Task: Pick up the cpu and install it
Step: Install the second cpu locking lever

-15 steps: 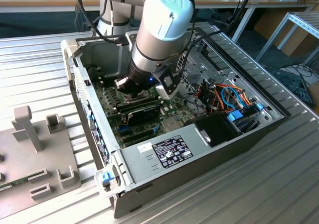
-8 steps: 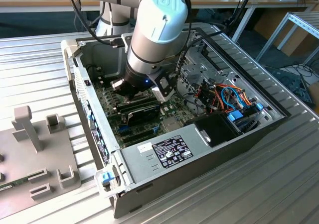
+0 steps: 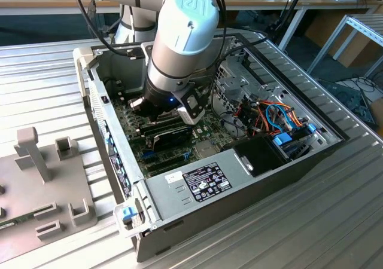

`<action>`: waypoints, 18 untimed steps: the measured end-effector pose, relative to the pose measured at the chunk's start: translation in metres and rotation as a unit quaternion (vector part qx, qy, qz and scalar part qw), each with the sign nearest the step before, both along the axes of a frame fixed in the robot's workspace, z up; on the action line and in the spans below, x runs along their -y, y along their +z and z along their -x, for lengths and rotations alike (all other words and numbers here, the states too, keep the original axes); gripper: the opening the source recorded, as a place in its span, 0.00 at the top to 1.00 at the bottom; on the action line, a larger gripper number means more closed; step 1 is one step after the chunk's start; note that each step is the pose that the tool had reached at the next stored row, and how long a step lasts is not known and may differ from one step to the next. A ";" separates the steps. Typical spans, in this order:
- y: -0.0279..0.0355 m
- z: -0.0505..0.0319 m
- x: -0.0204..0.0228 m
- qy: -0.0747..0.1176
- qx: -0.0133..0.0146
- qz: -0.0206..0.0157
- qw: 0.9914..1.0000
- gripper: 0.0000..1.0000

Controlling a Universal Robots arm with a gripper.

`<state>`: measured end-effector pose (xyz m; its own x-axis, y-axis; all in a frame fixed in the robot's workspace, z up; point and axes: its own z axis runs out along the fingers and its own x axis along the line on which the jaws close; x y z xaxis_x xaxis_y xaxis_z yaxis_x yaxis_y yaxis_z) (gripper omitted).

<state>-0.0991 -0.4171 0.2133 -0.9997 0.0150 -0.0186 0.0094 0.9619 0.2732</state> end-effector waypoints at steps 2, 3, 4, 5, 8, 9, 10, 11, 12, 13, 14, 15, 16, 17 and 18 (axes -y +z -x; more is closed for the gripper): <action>-0.0007 0.0003 0.0000 0.000 0.000 0.000 1.000 0.89; -0.0007 0.0003 0.0000 0.000 0.000 0.000 1.000 0.89; -0.0008 0.0004 0.0000 0.000 0.000 0.000 1.000 0.89; -0.0010 0.0004 -0.0001 0.000 0.000 0.000 1.000 0.89; -0.0013 0.0004 -0.0001 0.000 0.000 0.000 1.000 0.89; -0.0018 0.0004 -0.0001 0.000 0.000 0.000 1.000 0.89; -0.0025 0.0005 -0.0002 0.000 0.000 0.000 1.000 0.89; -0.0033 0.0006 -0.0001 0.000 0.000 0.000 1.000 0.89; -0.0039 0.0008 -0.0001 0.000 0.000 0.000 1.000 0.89; -0.0053 0.0011 -0.0001 0.000 0.000 0.000 1.000 0.89; -0.0063 0.0013 -0.0001 0.000 0.000 0.000 1.000 0.89; -0.0084 0.0017 -0.0001 0.000 0.000 0.000 1.000 0.89; -0.0100 0.0019 -0.0001 0.000 0.000 0.000 1.000 0.89; -0.0110 0.0021 -0.0001 0.000 0.000 0.000 1.000 0.89; -0.0113 0.0021 0.0000 0.000 0.000 0.000 1.000 0.89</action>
